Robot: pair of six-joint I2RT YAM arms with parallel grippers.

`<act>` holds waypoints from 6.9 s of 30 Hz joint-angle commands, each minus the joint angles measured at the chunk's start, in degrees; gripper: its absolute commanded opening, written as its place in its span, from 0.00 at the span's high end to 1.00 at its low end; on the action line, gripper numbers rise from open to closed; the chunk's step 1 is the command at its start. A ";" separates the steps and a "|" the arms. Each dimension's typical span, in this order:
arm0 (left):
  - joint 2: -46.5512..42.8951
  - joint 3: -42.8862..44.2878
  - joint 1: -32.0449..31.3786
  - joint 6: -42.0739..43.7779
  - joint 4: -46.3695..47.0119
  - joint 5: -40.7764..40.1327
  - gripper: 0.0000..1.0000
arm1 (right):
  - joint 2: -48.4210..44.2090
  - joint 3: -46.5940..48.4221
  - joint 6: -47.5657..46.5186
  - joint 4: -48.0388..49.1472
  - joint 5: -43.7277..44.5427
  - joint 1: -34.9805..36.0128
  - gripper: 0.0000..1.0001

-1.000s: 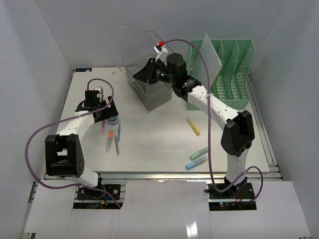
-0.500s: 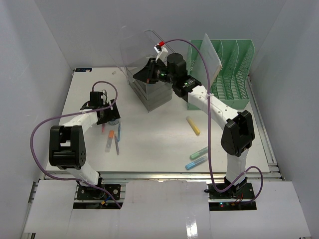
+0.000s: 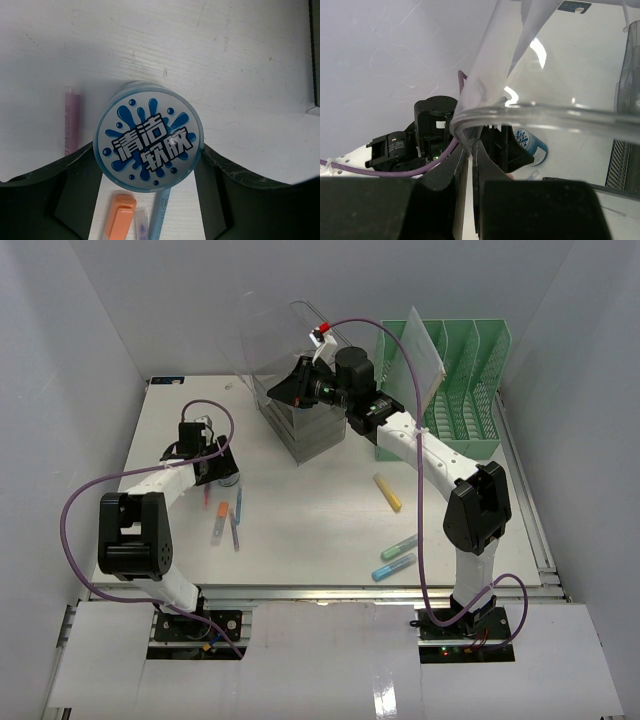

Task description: Organize the desk

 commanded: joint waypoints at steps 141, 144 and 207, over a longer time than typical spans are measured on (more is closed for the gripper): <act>4.45 7.74 5.23 -41.97 28.89 25.85 0.15 | -29.21 -33.71 -31.95 0.83 -24.58 -2.89 0.05; 6.06 8.13 5.23 -38.83 23.19 24.12 0.17 | -34.21 -40.18 -36.90 0.51 -27.75 -5.63 0.02; 28.65 11.30 0.79 -52.29 62.72 42.24 0.93 | -37.66 -57.43 -55.79 -3.75 -52.74 -31.64 0.31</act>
